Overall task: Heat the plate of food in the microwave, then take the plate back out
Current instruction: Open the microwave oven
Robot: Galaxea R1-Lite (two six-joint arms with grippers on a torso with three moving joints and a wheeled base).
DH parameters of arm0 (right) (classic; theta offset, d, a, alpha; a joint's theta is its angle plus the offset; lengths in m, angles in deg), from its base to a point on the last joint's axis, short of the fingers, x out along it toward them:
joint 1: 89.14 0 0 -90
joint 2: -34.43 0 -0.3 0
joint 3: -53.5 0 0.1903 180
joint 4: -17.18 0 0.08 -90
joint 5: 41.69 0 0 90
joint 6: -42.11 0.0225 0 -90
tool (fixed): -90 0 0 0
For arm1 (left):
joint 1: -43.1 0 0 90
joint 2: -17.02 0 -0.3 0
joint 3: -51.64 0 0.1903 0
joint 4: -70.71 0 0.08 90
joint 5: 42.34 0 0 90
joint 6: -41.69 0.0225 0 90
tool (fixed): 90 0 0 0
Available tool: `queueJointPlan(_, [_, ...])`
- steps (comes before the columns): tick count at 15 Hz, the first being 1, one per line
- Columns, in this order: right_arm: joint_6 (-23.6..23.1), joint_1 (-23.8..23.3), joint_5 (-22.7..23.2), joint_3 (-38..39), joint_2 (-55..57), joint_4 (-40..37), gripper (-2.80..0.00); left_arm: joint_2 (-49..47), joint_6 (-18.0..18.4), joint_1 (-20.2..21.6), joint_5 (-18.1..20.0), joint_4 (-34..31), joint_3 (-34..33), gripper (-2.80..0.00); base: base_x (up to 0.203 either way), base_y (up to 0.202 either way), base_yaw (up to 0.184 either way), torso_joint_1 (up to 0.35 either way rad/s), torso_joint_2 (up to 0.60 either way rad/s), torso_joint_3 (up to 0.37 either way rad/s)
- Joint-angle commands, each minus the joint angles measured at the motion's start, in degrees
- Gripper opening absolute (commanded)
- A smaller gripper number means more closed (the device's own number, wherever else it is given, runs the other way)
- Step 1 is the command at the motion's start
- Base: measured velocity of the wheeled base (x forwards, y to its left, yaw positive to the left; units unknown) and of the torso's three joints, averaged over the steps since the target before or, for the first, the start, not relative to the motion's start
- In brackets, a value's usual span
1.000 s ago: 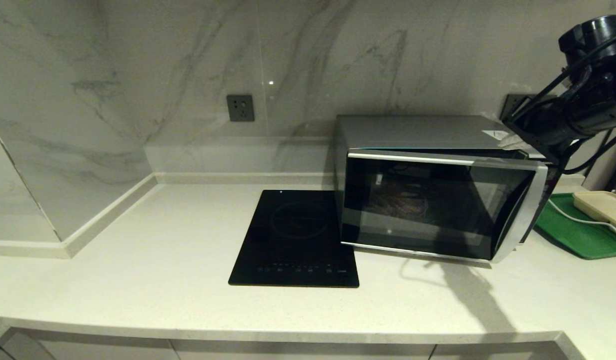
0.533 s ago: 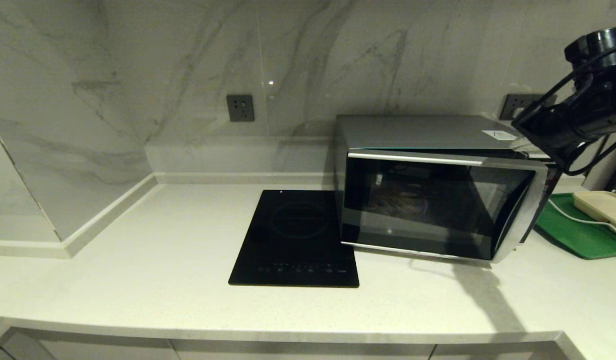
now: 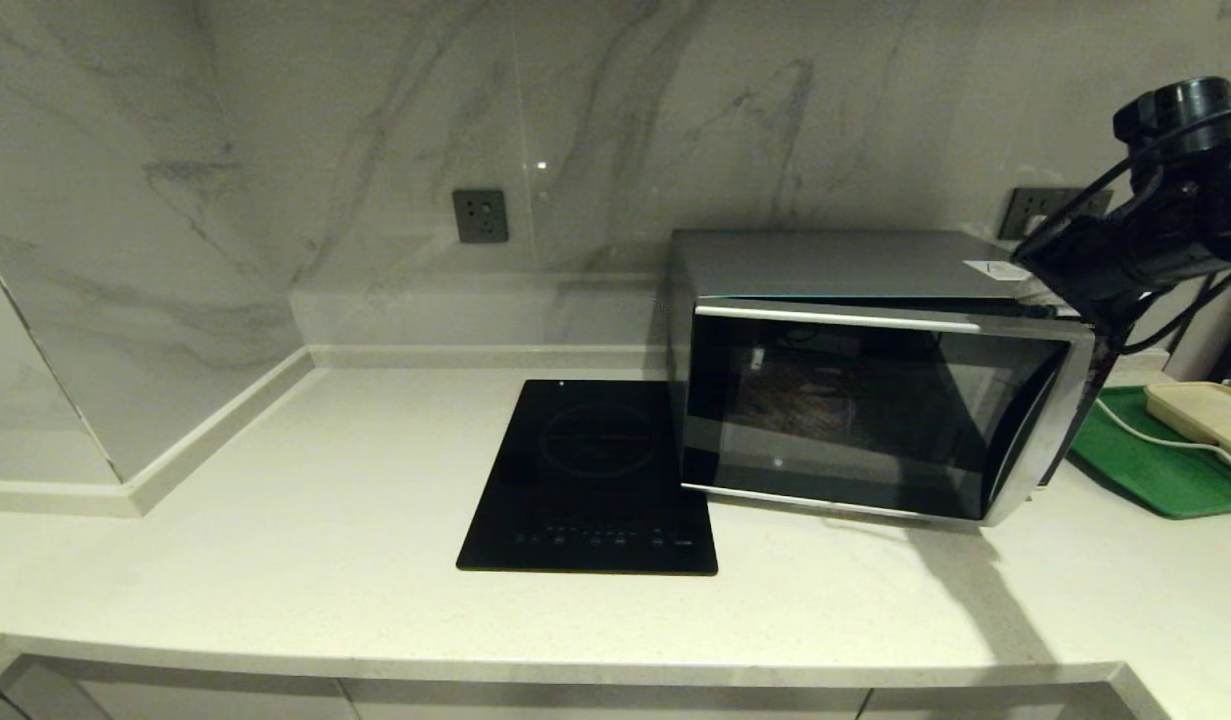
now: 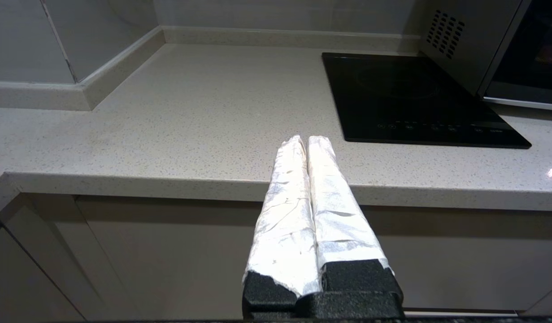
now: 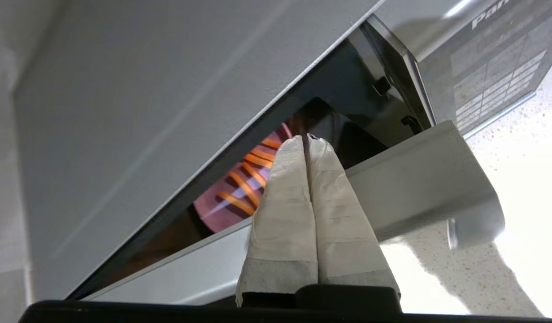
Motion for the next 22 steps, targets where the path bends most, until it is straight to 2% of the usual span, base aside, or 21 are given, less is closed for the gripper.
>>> queueJointPlan(1, [0.25, -0.05, -0.06, 0.16, 1.52, -0.18, -2.8, 0.02, -0.04, 0.04, -0.02, 0.02, -0.01, -2.8, 0.0, 0.0, 0.0, 0.0, 0.0, 0.0])
queueJointPlan(7, [0.25, -0.05, 0.2, 0.68, 2.34, -0.27, -2.8, 0.06, -0.04, 0.04, -0.02, 0.02, -0.01, -2.8, 0.0, 0.0, 0.0, 0.0, 0.0, 0.0])
queueJointPlan(10, [-0.21, -0.04, 0.56, 5.14, -2.04, -0.49, -2.8, 0.09, -0.04, 0.04, -0.02, 0.02, -0.01, -2.8, 0.0, 0.0, 0.0, 0.0, 0.0, 0.0])
queueJointPlan(12, [-1.51, 0.02, 3.07, 8.46, -7.24, -1.51, -2.8, 0.02, -0.04, 0.04, -0.02, 0.02, -0.01, -2.8, 0.0, 0.0, 0.0, 0.0, 0.0, 0.0])
queueJointPlan(19, [-8.26, 0.04, 13.05, 17.33, -29.14, -21.51, -2.8, 0.09, -0.04, 0.04, -0.02, 0.02, -0.01, -2.8, 0.0, 0.0, 0.0, 0.0, 0.0, 0.0])
queueJointPlan(20, [-9.2, 0.01, 13.85, 18.37, -31.22, -24.4, -2.8, 0.01, -0.04, 0.04, -0.02, 0.02, 0.07, -2.8, 0.0, 0.0, 0.0, 0.0, 0.0, 0.0])
queueJointPlan(22, [-9.95, -2.03, 12.9, 21.37, -31.64, -24.95, -2.8, 0.01, -0.04, 0.04, -0.02, 0.02, -0.01, -2.8, 0.0, 0.0, 0.0, 0.0, 0.0, 0.0])
